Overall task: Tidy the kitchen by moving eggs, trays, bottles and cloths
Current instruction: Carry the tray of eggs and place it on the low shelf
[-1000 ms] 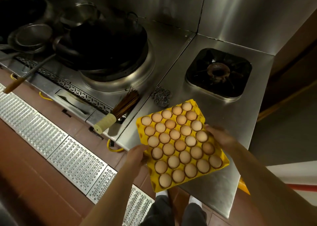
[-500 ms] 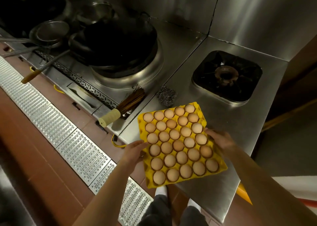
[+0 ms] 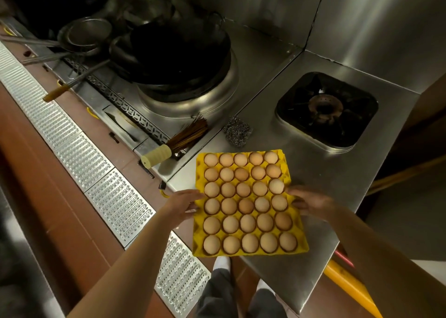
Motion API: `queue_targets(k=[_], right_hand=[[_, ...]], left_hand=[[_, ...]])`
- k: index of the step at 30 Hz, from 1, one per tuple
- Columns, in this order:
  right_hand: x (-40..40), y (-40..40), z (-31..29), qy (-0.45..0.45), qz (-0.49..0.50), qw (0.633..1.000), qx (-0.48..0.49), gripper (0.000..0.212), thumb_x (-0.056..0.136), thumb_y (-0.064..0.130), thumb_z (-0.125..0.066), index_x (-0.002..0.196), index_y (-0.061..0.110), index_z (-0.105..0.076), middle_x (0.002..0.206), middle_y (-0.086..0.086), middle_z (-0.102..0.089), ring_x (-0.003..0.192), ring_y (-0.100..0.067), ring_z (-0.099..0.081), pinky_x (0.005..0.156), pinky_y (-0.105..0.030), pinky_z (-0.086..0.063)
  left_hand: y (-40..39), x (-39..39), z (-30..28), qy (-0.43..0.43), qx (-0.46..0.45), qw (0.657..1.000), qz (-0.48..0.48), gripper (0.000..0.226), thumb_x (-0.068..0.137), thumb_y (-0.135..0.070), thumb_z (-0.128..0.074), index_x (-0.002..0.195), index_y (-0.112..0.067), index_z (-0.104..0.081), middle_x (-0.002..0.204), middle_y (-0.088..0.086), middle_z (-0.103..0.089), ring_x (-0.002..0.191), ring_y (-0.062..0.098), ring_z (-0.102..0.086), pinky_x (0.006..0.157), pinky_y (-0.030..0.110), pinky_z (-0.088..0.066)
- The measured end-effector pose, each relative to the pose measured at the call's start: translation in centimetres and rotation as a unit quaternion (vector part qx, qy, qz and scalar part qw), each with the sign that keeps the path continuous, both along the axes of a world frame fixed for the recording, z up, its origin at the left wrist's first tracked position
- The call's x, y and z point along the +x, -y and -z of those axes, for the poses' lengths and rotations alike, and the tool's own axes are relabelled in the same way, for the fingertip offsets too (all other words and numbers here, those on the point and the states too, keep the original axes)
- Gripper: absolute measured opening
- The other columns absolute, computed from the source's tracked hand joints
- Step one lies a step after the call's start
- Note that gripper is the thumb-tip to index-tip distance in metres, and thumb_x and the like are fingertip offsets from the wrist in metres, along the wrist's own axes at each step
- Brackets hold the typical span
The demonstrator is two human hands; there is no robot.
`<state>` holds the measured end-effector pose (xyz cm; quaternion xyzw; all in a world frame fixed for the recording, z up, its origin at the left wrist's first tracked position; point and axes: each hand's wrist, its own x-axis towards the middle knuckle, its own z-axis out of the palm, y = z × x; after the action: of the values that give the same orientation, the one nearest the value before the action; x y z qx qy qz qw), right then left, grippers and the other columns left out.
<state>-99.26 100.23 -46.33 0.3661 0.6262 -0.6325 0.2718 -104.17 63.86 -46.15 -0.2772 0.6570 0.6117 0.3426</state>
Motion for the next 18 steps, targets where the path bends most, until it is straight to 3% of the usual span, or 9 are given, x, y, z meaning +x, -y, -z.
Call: queue_targets(k=[2, 4, 10, 16, 18], right_hand=[[0.0, -0.1, -0.3, -0.001, -0.006, 1.000, -0.002, 0.021, 0.088, 0.023, -0.070, 0.108, 0.017, -0.065, 0.104, -0.004, -0.065, 0.100, -0.022, -0.059, 0.075, -0.033, -0.052], [0.1, -0.1, -0.4, -0.005, -0.010, 1.000, -0.008, 0.017, 0.089, 0.024, -0.070, 0.104, 0.019, -0.065, 0.103, -0.004, -0.067, 0.095, -0.020, -0.062, 0.073, -0.031, -0.052], [0.5, -0.2, -0.6, -0.031, -0.017, 0.999, 0.028, 0.037, 0.082, 0.032, -0.077, 0.114, 0.018, -0.068, 0.110, -0.007, -0.070, 0.102, -0.024, -0.065, 0.075, -0.033, -0.054], [1.1, 0.1, -3.0, -0.070, -0.029, 0.996, 0.039, 0.027, 0.084, 0.029, -0.076, 0.109, 0.022, -0.069, 0.101, 0.000, -0.067, 0.093, -0.016, -0.063, 0.069, -0.029, -0.052], [1.2, 0.4, -4.0, -0.081, -0.035, 0.995, 0.048, 0.031, 0.083, 0.031, -0.077, 0.112, 0.022, -0.069, 0.099, 0.002, -0.067, 0.091, -0.015, -0.064, 0.068, -0.028, -0.052]], left_hand=[[0.0, -0.1, 0.1, 0.006, 0.001, 1.000, -0.008, 0.035, 0.085, -0.012, -0.076, 0.118, -0.005, -0.069, 0.100, 0.012, -0.064, 0.081, 0.021, -0.057, 0.070, 0.035, -0.053], [0.2, -0.1, 0.1, 0.004, 0.001, 1.000, -0.011, 0.035, 0.083, -0.013, -0.077, 0.116, -0.005, -0.070, 0.100, 0.012, -0.063, 0.081, 0.022, -0.057, 0.069, 0.034, -0.052], [0.5, 0.6, -0.3, -0.013, -0.005, 1.000, -0.010, 0.056, 0.064, -0.024, -0.088, 0.115, -0.007, -0.071, 0.101, 0.012, -0.065, 0.086, 0.025, -0.057, 0.070, 0.034, -0.053], [0.8, 2.1, -2.6, -0.043, 0.010, 0.999, -0.013, 0.025, 0.084, -0.014, -0.077, 0.107, -0.007, -0.071, 0.093, 0.014, -0.056, 0.072, 0.018, -0.055, 0.060, 0.028, -0.050], [1.0, 2.6, -3.7, -0.050, 0.012, 0.999, -0.013, 0.025, 0.086, -0.014, -0.075, 0.109, -0.007, -0.071, 0.095, 0.014, -0.057, 0.077, 0.020, -0.055, 0.061, 0.028, -0.051]])
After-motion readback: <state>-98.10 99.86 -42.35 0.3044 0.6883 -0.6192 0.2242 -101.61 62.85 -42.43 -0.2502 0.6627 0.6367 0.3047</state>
